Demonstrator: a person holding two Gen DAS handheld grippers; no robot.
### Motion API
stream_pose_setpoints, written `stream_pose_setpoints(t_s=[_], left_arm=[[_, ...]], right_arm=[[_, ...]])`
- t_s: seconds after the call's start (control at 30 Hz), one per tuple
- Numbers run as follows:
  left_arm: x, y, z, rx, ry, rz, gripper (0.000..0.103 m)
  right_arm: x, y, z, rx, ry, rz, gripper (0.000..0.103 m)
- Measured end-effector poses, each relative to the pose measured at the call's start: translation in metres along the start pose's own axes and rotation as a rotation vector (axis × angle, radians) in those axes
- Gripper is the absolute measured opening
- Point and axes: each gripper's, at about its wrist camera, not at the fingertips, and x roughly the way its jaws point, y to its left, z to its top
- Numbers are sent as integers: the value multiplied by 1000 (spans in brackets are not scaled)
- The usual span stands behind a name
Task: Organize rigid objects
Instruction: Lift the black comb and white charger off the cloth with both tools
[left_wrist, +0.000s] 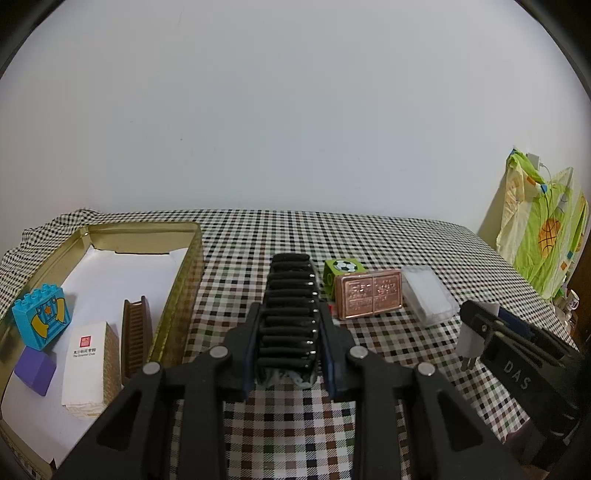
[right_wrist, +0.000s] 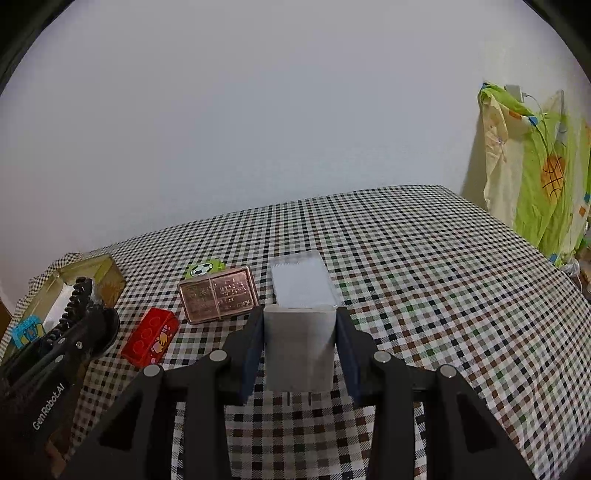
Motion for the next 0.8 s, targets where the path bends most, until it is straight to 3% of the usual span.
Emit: stream_pose_setpoints(t_s=[0.8], left_arm=[[-2,-1,0,16,-8,-1,26]], right_arm=[[-4,7,-1,-20,-40,-11,40]])
